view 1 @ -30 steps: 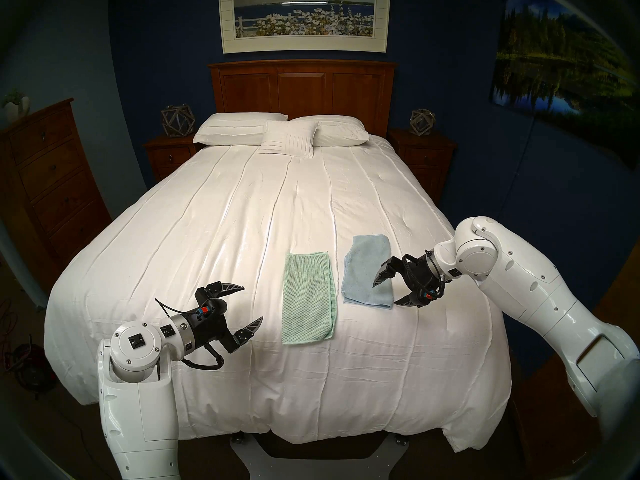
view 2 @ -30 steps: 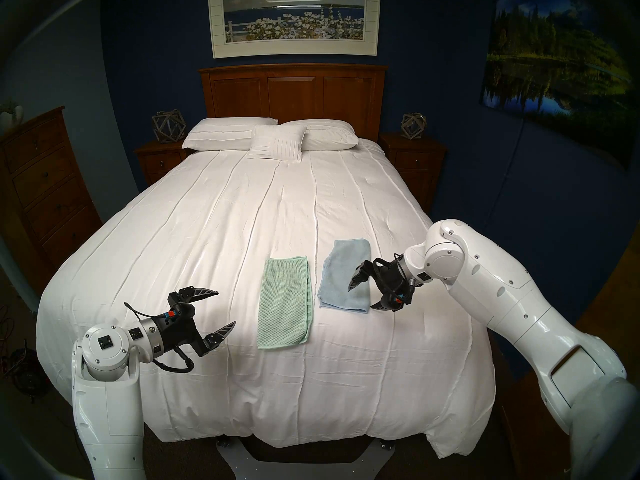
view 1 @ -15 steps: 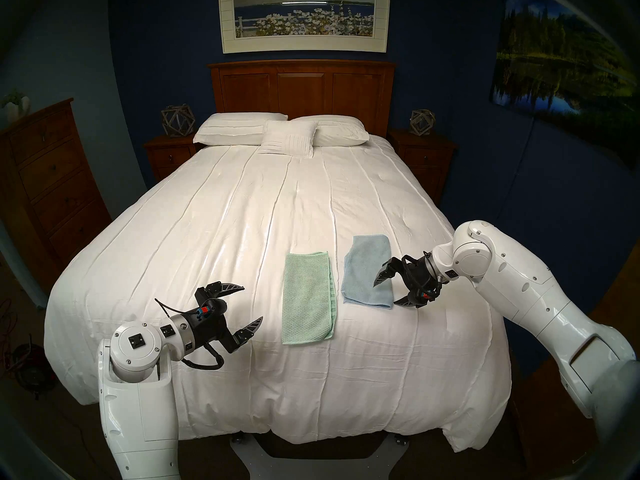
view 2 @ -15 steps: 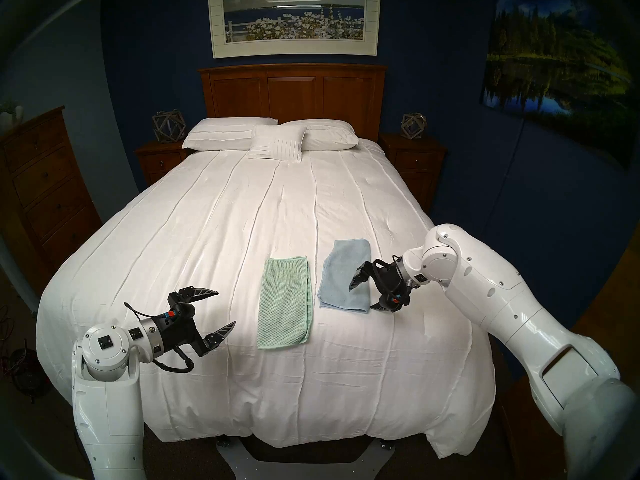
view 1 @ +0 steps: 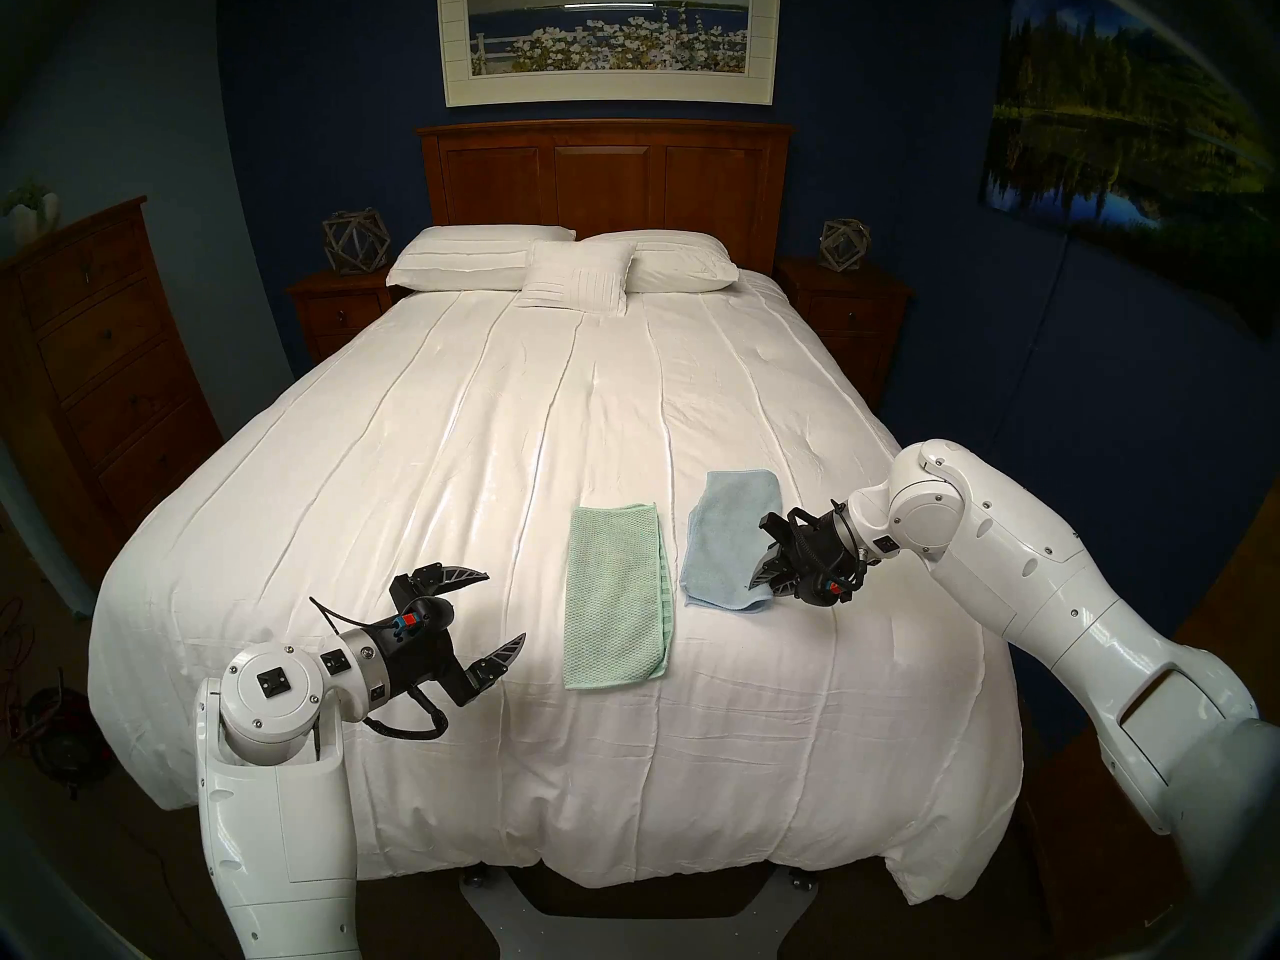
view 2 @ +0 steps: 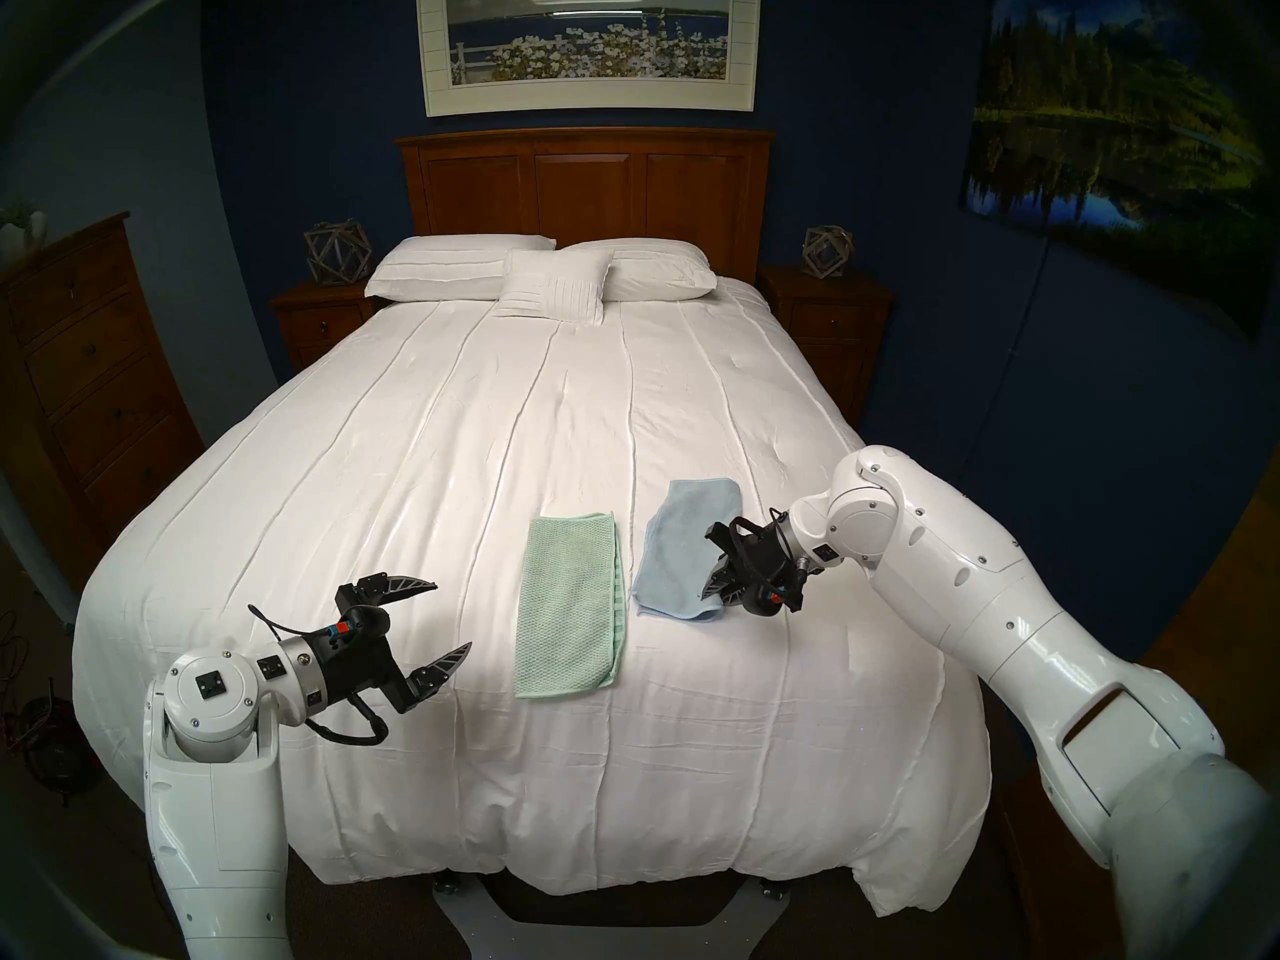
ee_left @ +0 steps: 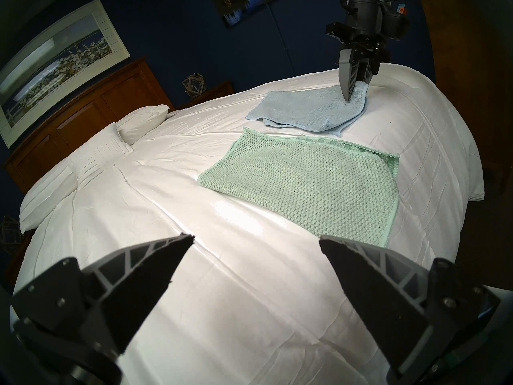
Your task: Fold the hand towels twice and stack them up
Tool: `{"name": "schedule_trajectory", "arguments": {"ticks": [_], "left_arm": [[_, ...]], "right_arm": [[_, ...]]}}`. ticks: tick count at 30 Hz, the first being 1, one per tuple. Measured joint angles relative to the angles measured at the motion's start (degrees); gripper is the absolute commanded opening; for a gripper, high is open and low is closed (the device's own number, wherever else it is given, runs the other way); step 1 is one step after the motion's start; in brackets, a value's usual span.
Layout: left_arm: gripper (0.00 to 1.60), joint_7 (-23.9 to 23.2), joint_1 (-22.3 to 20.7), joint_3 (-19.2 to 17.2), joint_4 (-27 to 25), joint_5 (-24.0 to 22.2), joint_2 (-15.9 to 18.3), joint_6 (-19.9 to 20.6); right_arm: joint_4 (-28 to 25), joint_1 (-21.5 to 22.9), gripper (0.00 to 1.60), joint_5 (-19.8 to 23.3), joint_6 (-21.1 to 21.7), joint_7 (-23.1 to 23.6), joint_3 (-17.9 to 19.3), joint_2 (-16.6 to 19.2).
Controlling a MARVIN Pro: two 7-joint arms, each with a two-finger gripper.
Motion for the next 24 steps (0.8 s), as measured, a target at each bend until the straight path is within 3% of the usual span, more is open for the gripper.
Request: {"name": "schedule_trajectory", "arguments": {"ticks": [7, 12, 19, 24], "left_arm": [[1.6, 0.0, 0.0, 0.0, 0.0, 0.0, 0.0, 0.0], [1.6, 0.0, 0.0, 0.0, 0.0, 0.0, 0.0, 0.0], [1.6, 0.0, 0.0, 0.0, 0.1, 0.0, 0.0, 0.0], [1.6, 0.0, 0.0, 0.0, 0.1, 0.0, 0.0, 0.0]], "right_arm": [[-3.9, -0.6, 0.0, 5.9, -3.3, -2.8, -3.0, 3.6], [-7.3, -2.3, 0.0, 8.0, -5.1, -4.8, -2.9, 6.9], [-9.2, -2.9, 0.0, 10.1, -3.3, -3.7, -3.5, 10.4], [-5.1, -1.6, 0.0, 11.3, -0.8, -1.8, -4.0, 9.3]]}}
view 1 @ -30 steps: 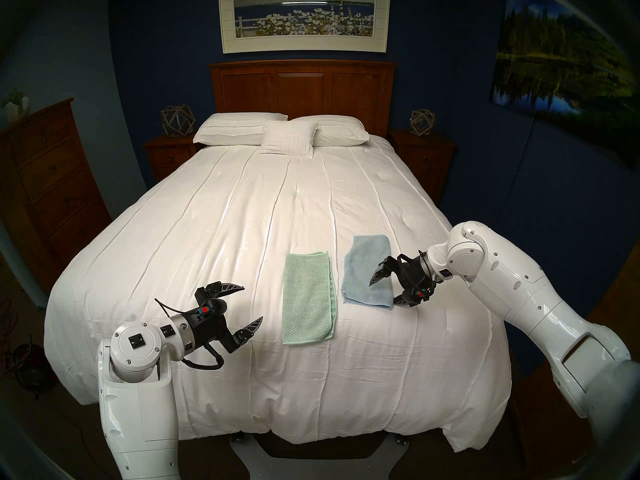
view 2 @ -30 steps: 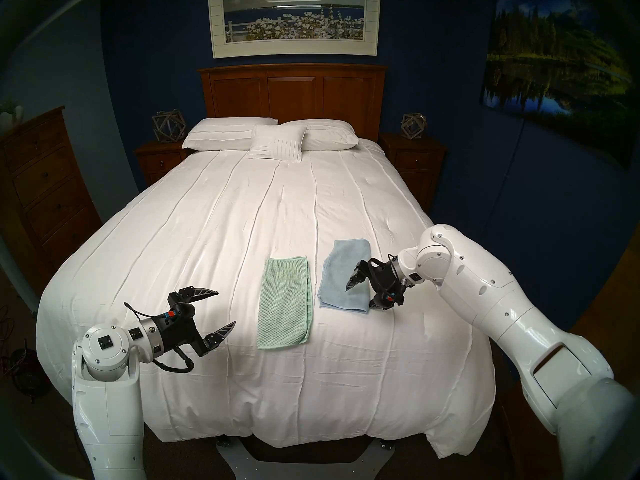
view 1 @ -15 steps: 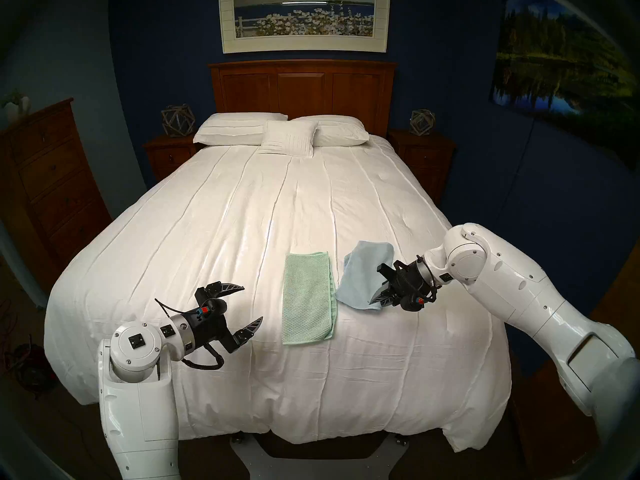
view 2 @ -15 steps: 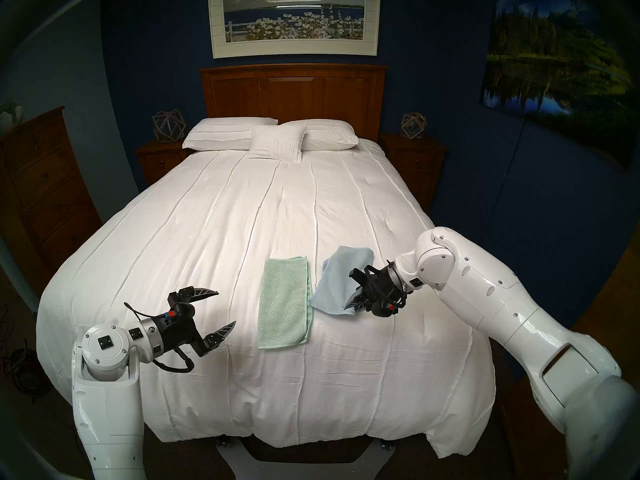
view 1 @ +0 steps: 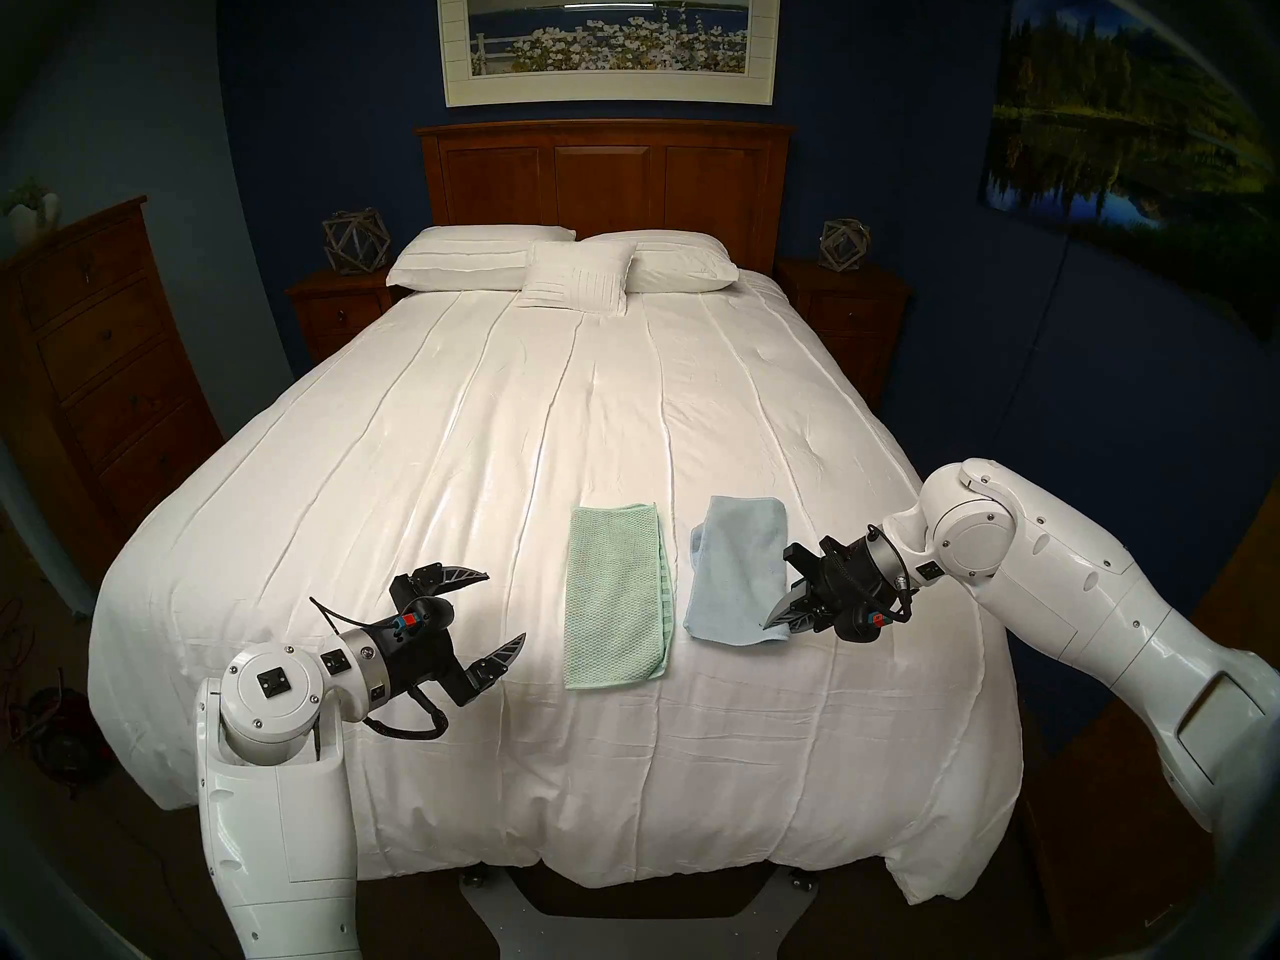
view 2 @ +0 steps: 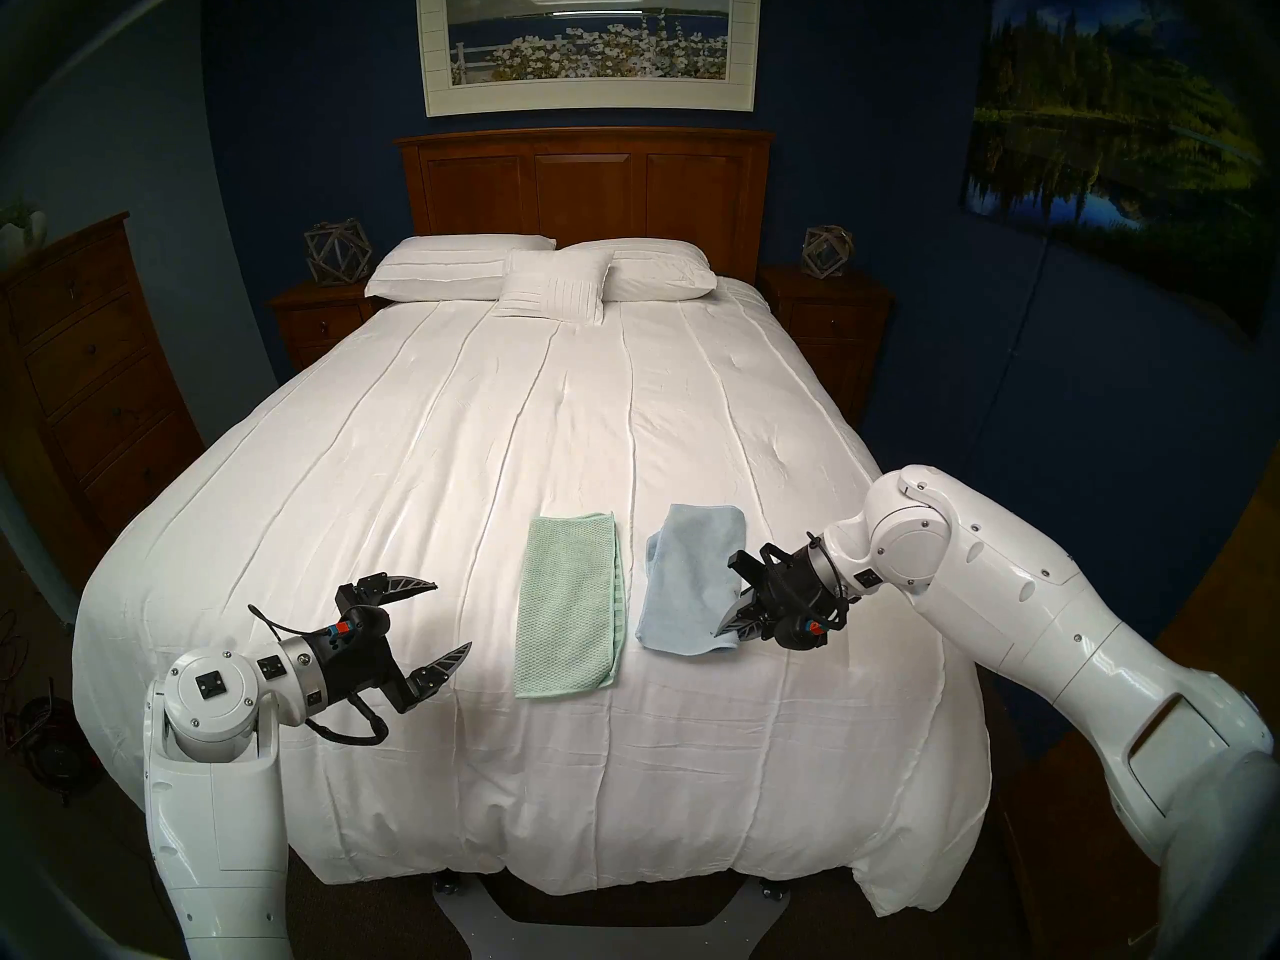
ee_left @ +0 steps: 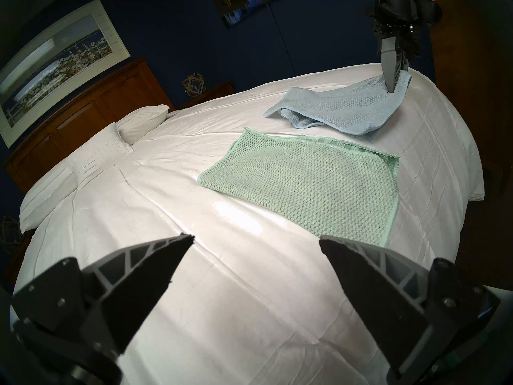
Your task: Fold the hand towels twice and stack them up
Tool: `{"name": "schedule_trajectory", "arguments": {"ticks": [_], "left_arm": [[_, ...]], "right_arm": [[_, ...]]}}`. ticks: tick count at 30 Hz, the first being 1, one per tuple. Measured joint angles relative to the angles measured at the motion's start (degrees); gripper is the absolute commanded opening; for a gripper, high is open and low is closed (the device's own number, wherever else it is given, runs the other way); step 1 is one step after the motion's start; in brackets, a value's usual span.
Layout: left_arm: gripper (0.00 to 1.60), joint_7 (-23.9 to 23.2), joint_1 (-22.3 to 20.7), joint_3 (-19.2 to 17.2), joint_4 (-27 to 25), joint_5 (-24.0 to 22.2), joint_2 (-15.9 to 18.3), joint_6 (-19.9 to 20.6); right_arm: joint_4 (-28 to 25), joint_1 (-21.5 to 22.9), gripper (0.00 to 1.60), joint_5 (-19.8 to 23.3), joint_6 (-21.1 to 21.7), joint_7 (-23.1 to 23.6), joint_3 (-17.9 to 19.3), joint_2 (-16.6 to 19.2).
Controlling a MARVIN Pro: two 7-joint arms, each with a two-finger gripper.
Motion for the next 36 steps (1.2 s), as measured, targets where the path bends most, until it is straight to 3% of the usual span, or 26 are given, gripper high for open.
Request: {"name": "schedule_trajectory", "arguments": {"ticks": [10, 24, 32, 36], "left_arm": [[1.6, 0.0, 0.0, 0.0, 0.0, 0.0, 0.0, 0.0], [1.6, 0.0, -0.1, 0.0, 0.1, 0.0, 0.0, -0.1], [1.6, 0.0, -0.1, 0.0, 0.1, 0.1, -0.1, -0.1], [1.6, 0.0, -0.1, 0.0, 0.1, 0.1, -0.1, -0.1]], "right_arm": [[8.9, 4.3, 0.0, 2.5, 2.3, -0.1, 1.6, -5.8], [21.2, 10.6, 0.0, 7.2, -0.5, 0.5, 3.4, -11.0], [30.2, 14.3, 0.0, 6.8, -0.9, -0.1, 3.6, -14.8], [34.8, 16.1, 0.14, 4.8, -0.7, -0.5, 3.7, -17.0]]}}
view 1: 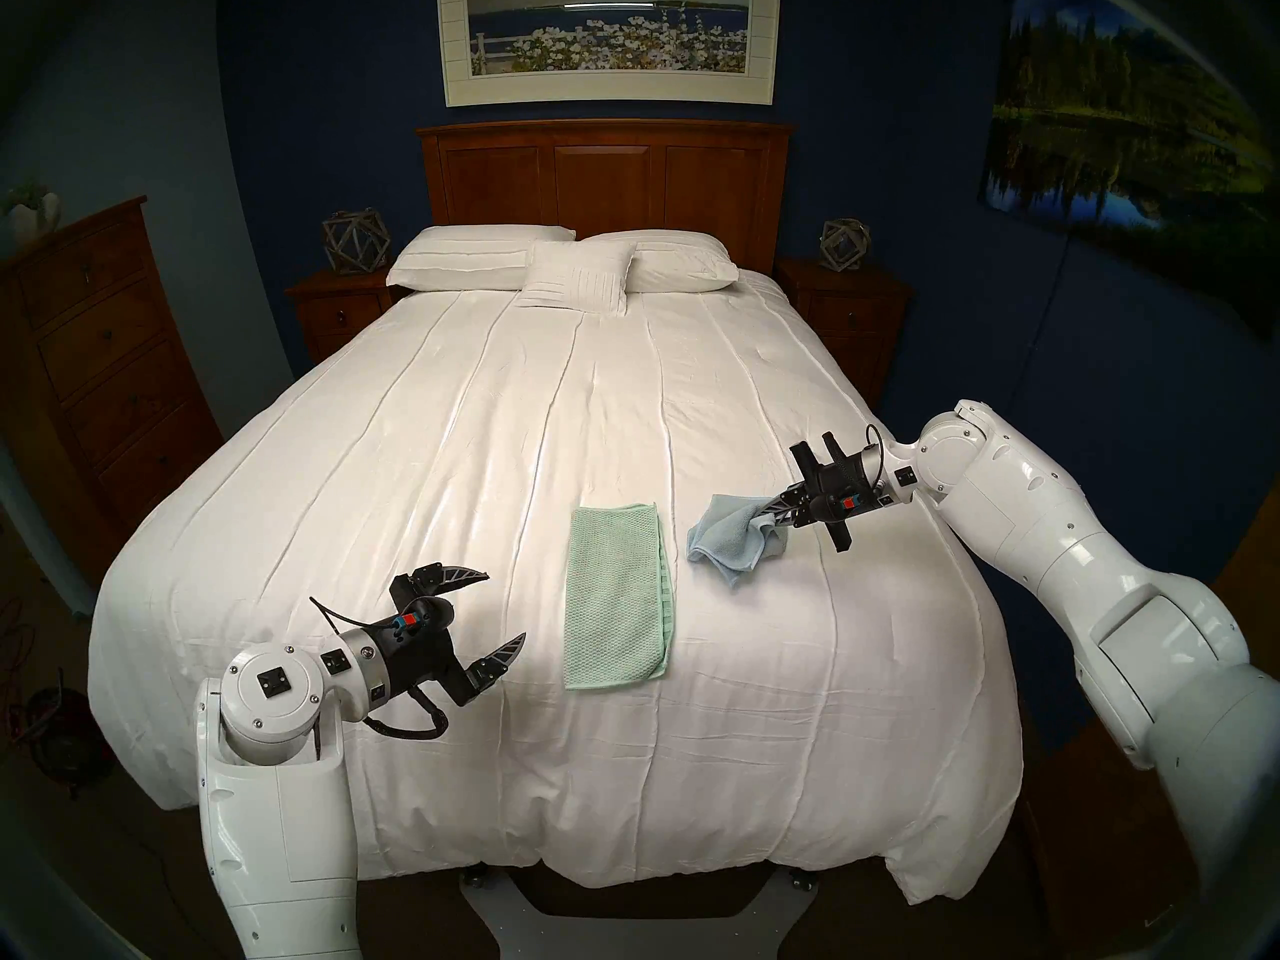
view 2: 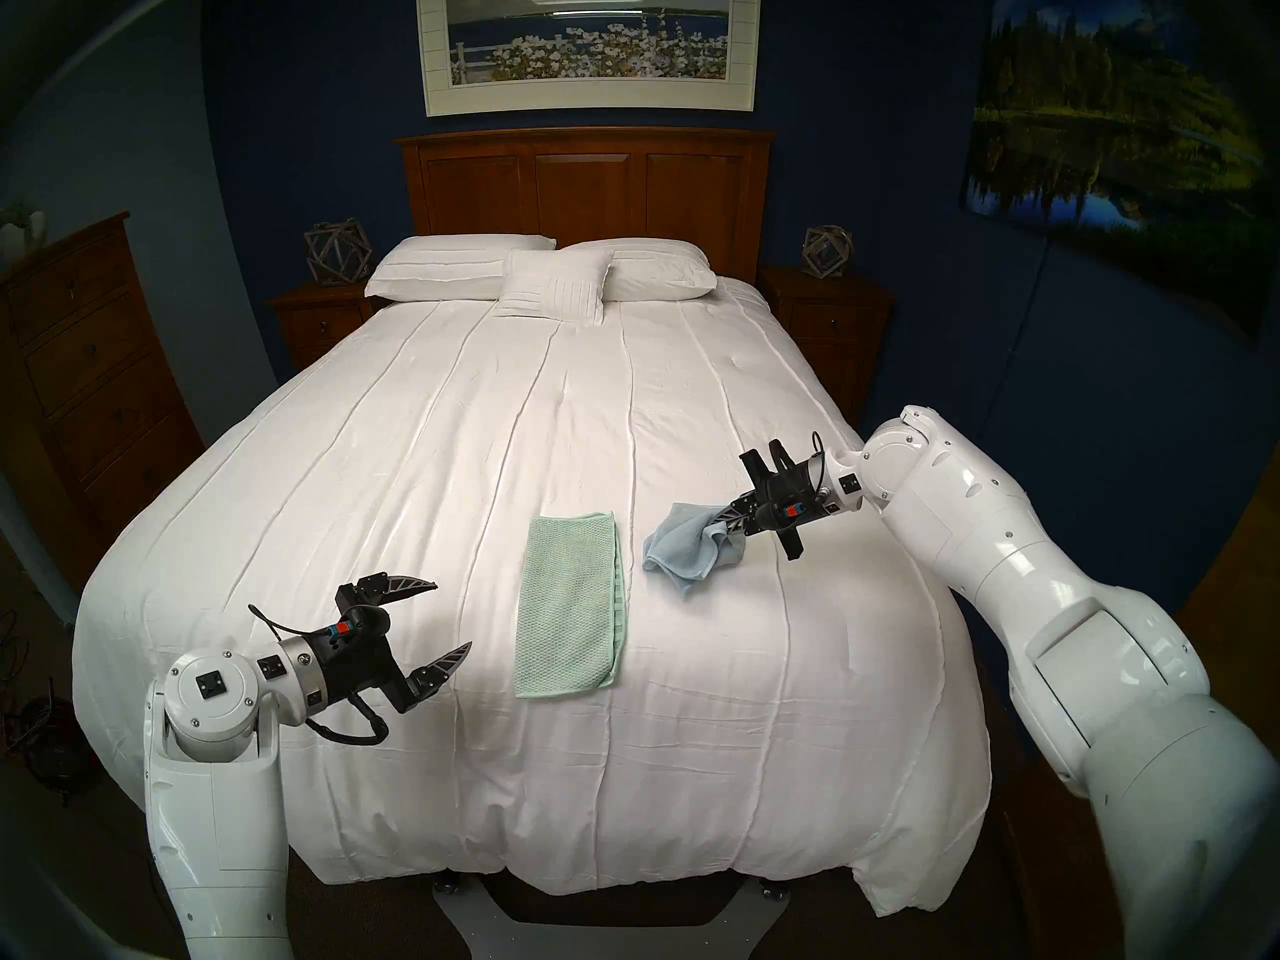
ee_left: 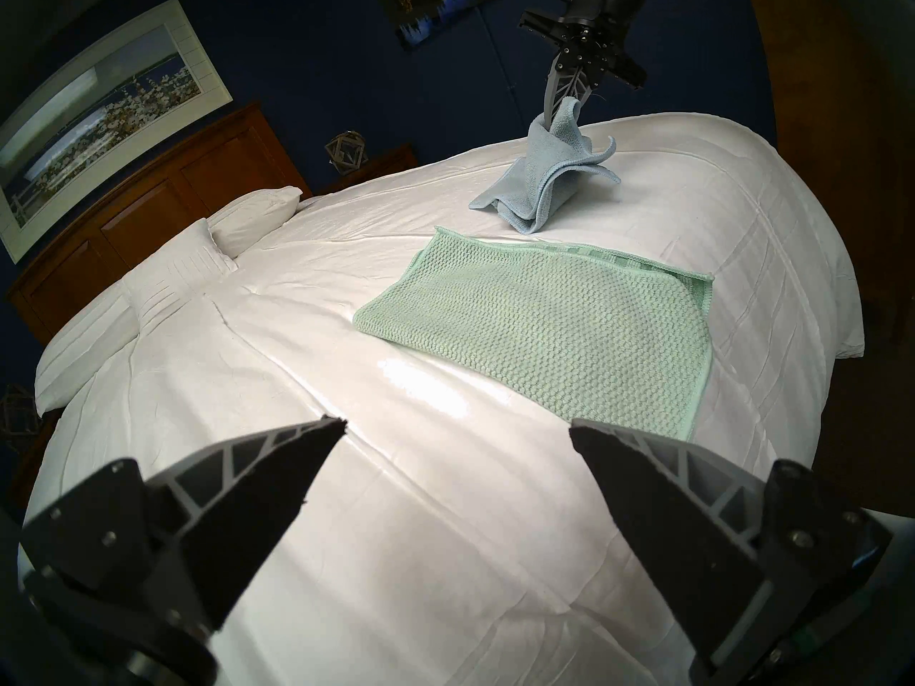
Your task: Fold the hand towels twice and stack them up
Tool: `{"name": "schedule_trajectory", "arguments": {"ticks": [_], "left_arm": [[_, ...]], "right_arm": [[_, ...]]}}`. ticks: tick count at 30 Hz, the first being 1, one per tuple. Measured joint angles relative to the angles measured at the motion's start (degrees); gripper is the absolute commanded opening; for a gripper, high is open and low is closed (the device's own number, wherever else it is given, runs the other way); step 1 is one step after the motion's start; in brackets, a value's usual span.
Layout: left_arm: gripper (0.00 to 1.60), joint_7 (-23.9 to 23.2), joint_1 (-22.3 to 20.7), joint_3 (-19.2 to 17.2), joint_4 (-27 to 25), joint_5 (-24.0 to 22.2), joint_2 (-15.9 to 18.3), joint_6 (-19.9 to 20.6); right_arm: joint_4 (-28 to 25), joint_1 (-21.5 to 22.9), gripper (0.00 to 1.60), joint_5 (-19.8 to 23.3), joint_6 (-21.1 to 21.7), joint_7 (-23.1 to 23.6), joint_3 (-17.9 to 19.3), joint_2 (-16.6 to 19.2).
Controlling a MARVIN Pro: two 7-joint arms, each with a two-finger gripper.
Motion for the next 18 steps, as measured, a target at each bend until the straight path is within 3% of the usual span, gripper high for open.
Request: {"name": "schedule_trajectory", "arguments": {"ticks": [3, 4, 6, 11, 14, 15, 18], "left_arm": [[1.6, 0.0, 0.0, 0.0, 0.0, 0.0, 0.0, 0.0], [1.6, 0.0, 0.0, 0.0, 0.0, 0.0, 0.0, 0.0], [1.6, 0.0, 0.0, 0.0, 0.0, 0.0, 0.0, 0.0], [1.6, 0.0, 0.0, 0.0, 0.1, 0.0, 0.0, 0.0], [1.6, 0.0, -0.1, 0.0, 0.1, 0.0, 0.0, 0.0], [1.6, 0.0, -0.1, 0.0, 0.1, 0.0, 0.0, 0.0], [1.6, 0.0, -0.1, 0.0, 0.1, 0.0, 0.0, 0.0]], "right_arm": [[3.0, 1.2, 0.18, -1.4, 0.4, -0.4, 0.2, -1.3], [4.9, 2.0, 0.07, -2.4, 0.7, -0.7, 0.4, -2.1], [7.1, 2.9, 0.0, -3.4, 1.0, -1.1, 0.5, -3.0], [12.5, 5.2, 0.04, -6.0, 1.3, -2.2, 0.6, -5.2], [15.1, 6.4, 0.17, -7.5, 1.3, -2.8, 0.5, -6.3], [15.7, 6.6, 0.36, -7.9, 1.2, -3.0, 0.5, -6.5], [18.6, 7.7, 0.61, -9.5, 0.5, -4.0, 0.1, -7.6]]}}
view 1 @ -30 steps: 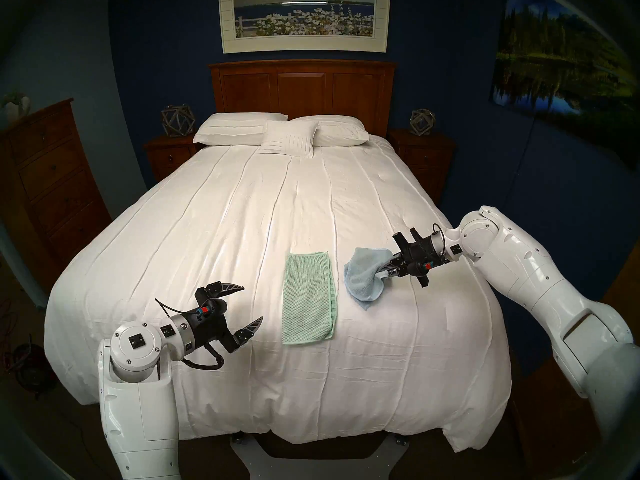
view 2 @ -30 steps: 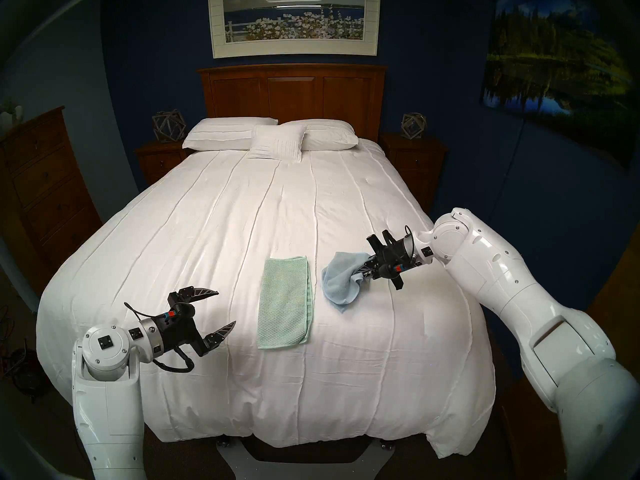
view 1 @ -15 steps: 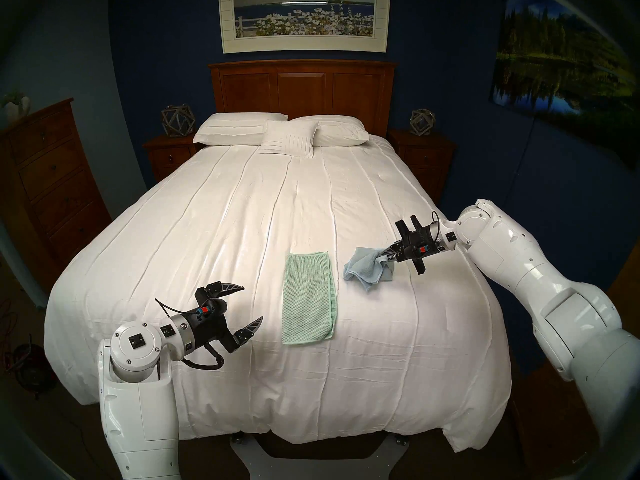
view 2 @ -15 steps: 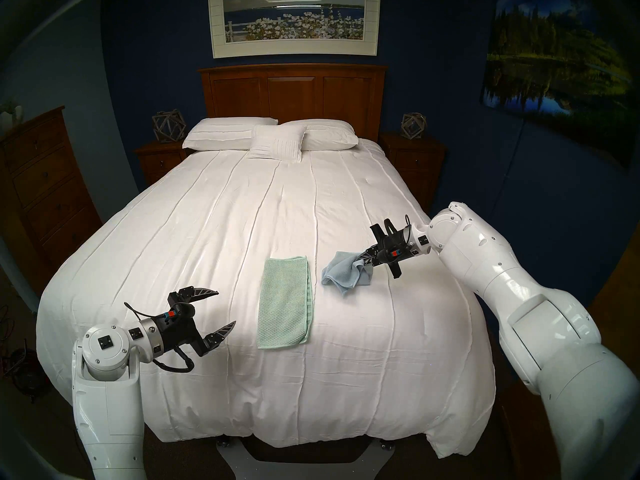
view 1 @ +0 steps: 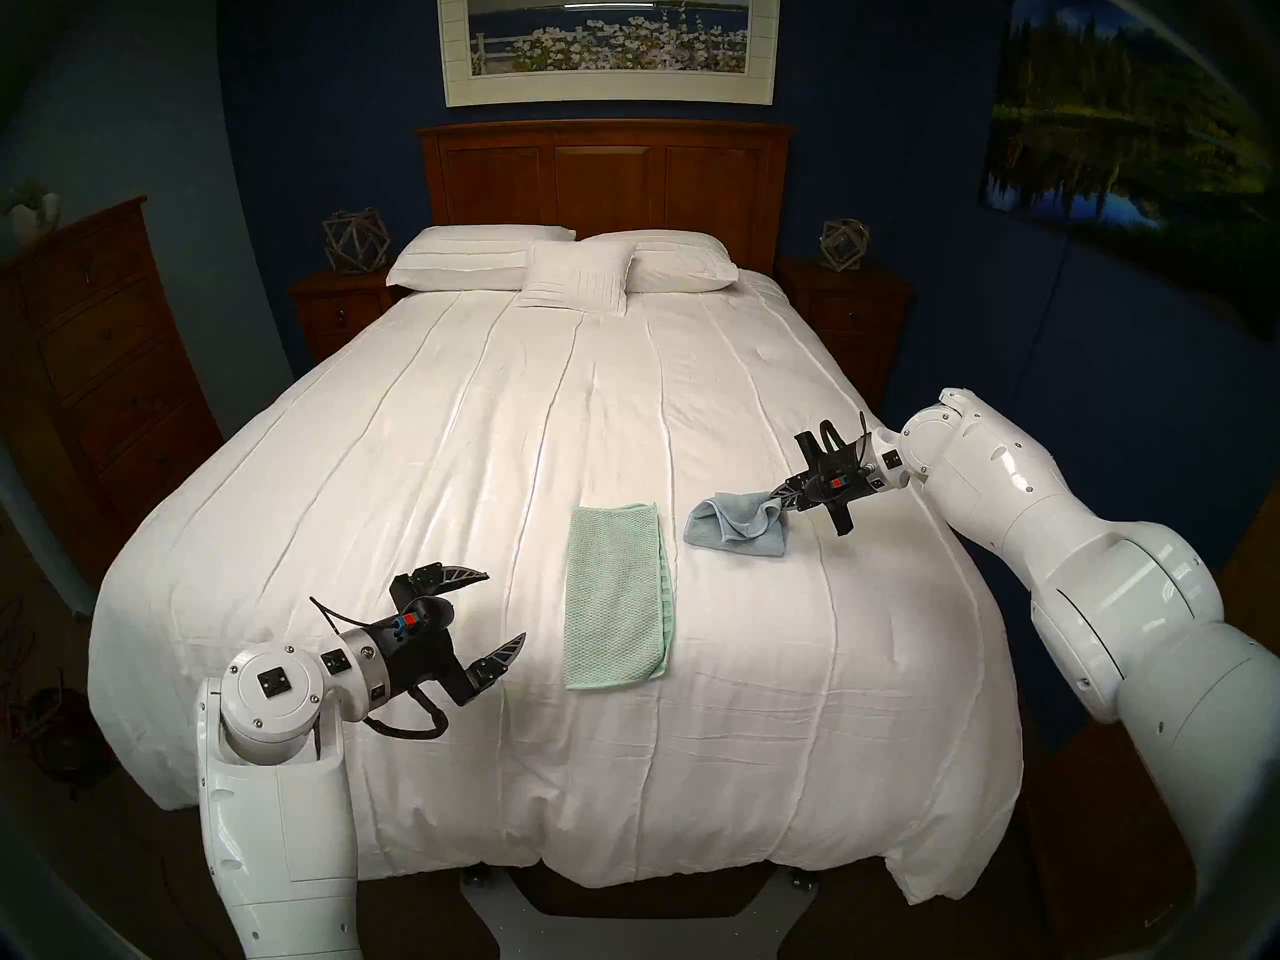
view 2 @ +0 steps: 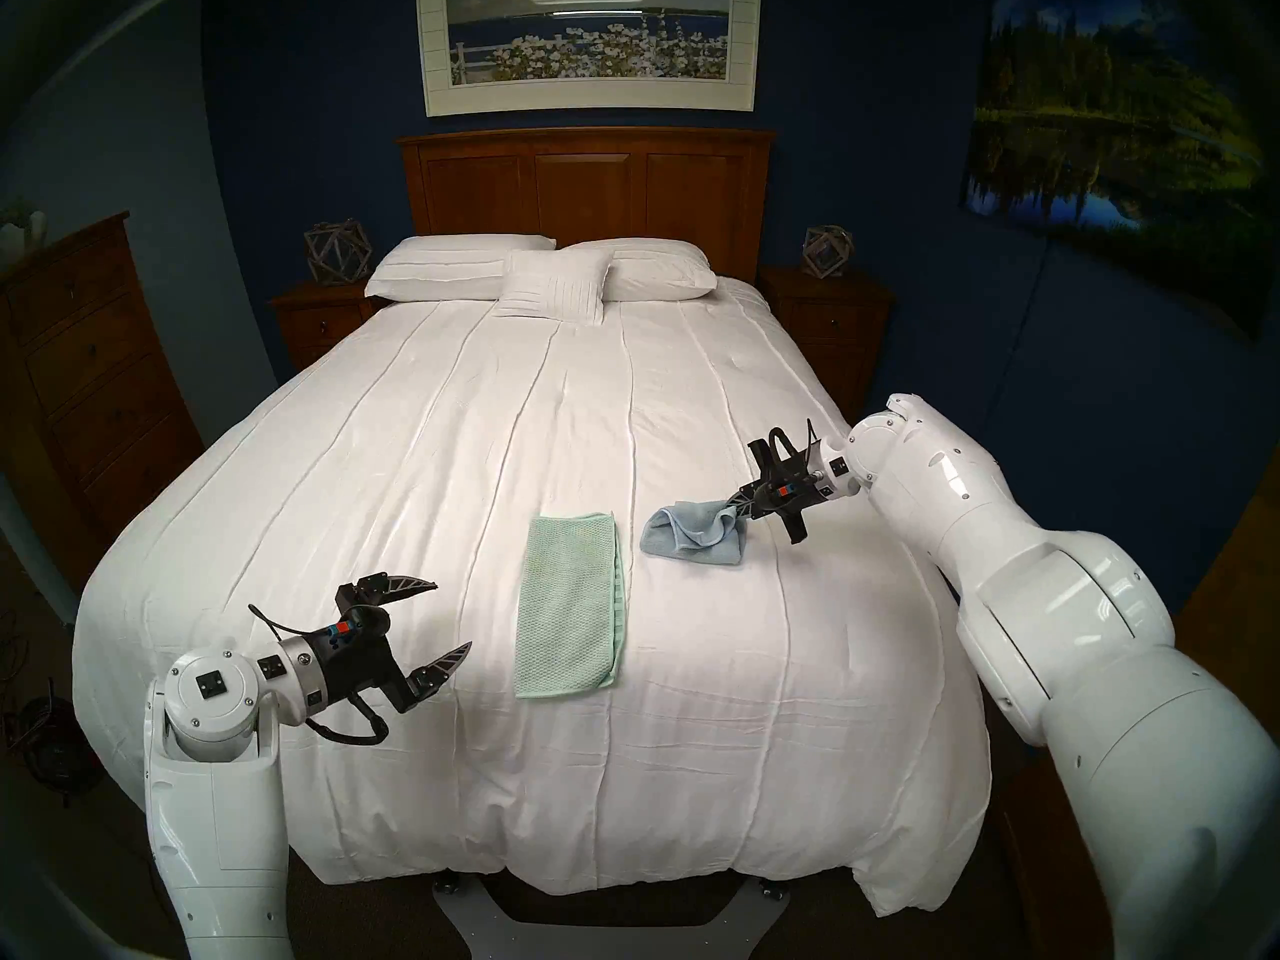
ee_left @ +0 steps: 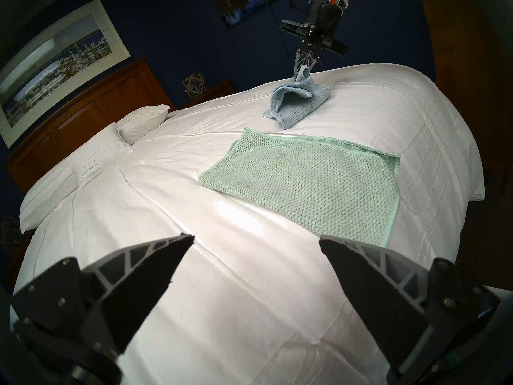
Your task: Fold the hand towels twice and stack them up
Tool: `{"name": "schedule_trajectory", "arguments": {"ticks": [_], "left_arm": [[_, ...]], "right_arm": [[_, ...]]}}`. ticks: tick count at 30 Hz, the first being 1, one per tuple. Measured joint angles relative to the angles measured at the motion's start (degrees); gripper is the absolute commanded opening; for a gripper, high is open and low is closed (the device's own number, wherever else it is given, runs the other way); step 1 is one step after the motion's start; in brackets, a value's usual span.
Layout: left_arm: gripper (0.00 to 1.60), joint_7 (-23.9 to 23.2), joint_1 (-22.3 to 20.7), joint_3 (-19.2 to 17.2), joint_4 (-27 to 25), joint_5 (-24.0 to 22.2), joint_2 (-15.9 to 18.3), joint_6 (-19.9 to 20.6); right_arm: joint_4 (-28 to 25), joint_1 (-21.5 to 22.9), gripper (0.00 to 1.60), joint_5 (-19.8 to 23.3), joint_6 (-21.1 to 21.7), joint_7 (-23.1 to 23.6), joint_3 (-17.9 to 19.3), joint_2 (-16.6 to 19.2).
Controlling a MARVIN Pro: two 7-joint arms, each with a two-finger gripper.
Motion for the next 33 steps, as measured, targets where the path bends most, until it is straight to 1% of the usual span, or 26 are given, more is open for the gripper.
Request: {"name": "schedule_trajectory", "arguments": {"ticks": [1, 2, 3, 11, 12, 19, 26, 33], "left_arm": [[1.6, 0.0, 0.0, 0.0, 0.0, 0.0, 0.0, 0.0], [1.6, 0.0, 0.0, 0.0, 0.0, 0.0, 0.0, 0.0], [1.6, 0.0, 0.0, 0.0, 0.0, 0.0, 0.0, 0.0], [1.6, 0.0, 0.0, 0.0, 0.0, 0.0, 0.0, 0.0], [1.6, 0.0, 0.0, 0.0, 0.0, 0.0, 0.0, 0.0], [1.6, 0.0, 0.0, 0.0, 0.0, 0.0, 0.0, 0.0], [1.6, -0.1, 0.0, -0.1, 0.0, 0.0, -0.1, 0.0], [1.6, -0.1, 0.0, -0.1, 0.0, 0.1, -0.1, 0.0]], "right_arm": [[0.7, 0.2, 0.74, -0.4, -0.2, -0.3, -0.1, -0.2], [1.7, 0.6, 1.02, -1.0, -0.6, -0.7, -0.3, -0.5], [2.5, 0.8, 1.6, -1.4, -0.9, -1.2, -0.4, -0.7], [7.4, 2.3, 1.6, -4.0, -3.7, -5.7, -0.7, -2.2], [8.1, 2.6, 1.6, -4.4, -4.3, -6.9, -0.6, -2.3], [10.3, 3.5, 1.6, -5.0, -5.5, -10.1, 0.6, -2.5], [12.6, 4.4, 1.6, -3.5, -5.9, -10.9, 2.6, -2.8], [16.8, 5.4, 1.6, -0.6, -5.9, -11.2, 6.0, -3.7]]}}
